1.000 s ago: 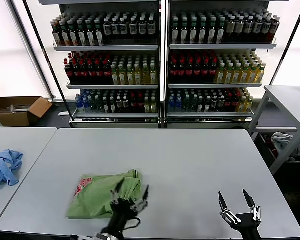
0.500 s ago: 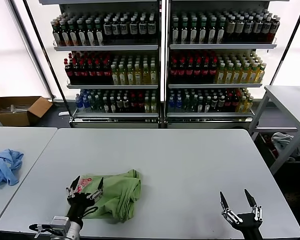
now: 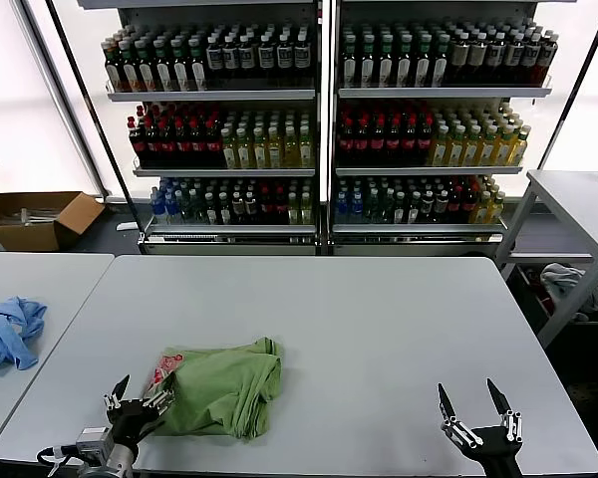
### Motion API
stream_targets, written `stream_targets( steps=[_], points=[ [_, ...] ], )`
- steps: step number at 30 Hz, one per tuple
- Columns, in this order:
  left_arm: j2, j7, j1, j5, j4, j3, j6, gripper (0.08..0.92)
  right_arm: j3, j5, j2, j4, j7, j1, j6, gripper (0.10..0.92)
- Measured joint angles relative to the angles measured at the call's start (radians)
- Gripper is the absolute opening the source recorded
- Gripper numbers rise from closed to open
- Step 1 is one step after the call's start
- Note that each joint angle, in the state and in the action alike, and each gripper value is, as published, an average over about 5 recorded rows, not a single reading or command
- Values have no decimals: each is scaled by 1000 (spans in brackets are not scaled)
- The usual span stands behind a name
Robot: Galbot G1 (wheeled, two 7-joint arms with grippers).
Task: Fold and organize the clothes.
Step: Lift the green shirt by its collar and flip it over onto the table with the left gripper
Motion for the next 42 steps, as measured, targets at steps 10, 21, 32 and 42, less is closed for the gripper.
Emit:
stream_targets(
  steps=[10,21,32,42],
  points=[
    [0,42,-2,-29,33,12,-9,820,1,0,1,-1,0,-1,2,823],
    [11,105,-5,-40,57,26,-42,541,3,-1,1,-1,0,-2,3,823],
    [23,125,9,-4,61,37,-100,229,0,-1,2,-1,2,6,3,823],
    [53,108,38,0,2,-14,-106,127,-9,1,-4,4,7,27,-8,823]
  ],
)
